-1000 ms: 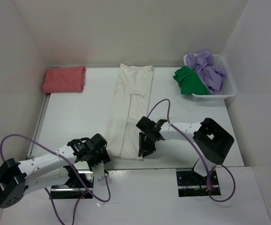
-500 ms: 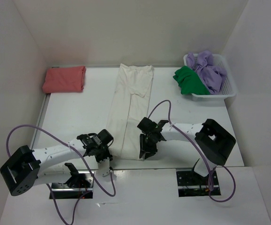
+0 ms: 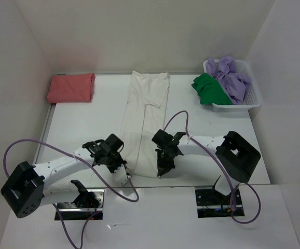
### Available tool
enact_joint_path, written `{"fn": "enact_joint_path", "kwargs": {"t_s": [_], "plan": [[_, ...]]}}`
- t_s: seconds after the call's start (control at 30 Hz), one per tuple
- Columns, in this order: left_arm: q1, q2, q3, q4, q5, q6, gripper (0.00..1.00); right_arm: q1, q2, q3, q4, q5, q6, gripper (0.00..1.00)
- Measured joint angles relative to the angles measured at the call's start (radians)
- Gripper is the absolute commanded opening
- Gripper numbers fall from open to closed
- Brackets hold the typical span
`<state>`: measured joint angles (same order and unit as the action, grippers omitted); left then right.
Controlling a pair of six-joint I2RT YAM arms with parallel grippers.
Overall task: Fold and stack the t-shirts
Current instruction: Grab the bottom of the folded rectangular tshirt with both arms, then fold the folded rectangular tshirt in 1/3 of the way
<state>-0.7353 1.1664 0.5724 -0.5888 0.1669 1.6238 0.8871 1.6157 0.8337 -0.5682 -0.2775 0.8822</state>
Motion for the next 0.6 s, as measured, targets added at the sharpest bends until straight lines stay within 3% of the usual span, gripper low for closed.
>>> {"fn": "enact_joint_path", "kwargs": {"t_s": [0.17,0.33,0.6], "plan": [[0.159,0.016,0.144,-0.013,0.056,-0.093,0.0,-0.035,-0.053,0.077,-0.077,0.004,-0.024,0.0],[0.293,0.093,0.288,0.059,0.078,-0.171,0.0,-0.15,-0.083,0.222,-0.117,-0.005,-0.088,0.0],[0.354,0.254,0.406,0.269,0.088,-0.264,0.0,-0.4,0.058,0.496,-0.174,-0.046,-0.257,0.0]]}}
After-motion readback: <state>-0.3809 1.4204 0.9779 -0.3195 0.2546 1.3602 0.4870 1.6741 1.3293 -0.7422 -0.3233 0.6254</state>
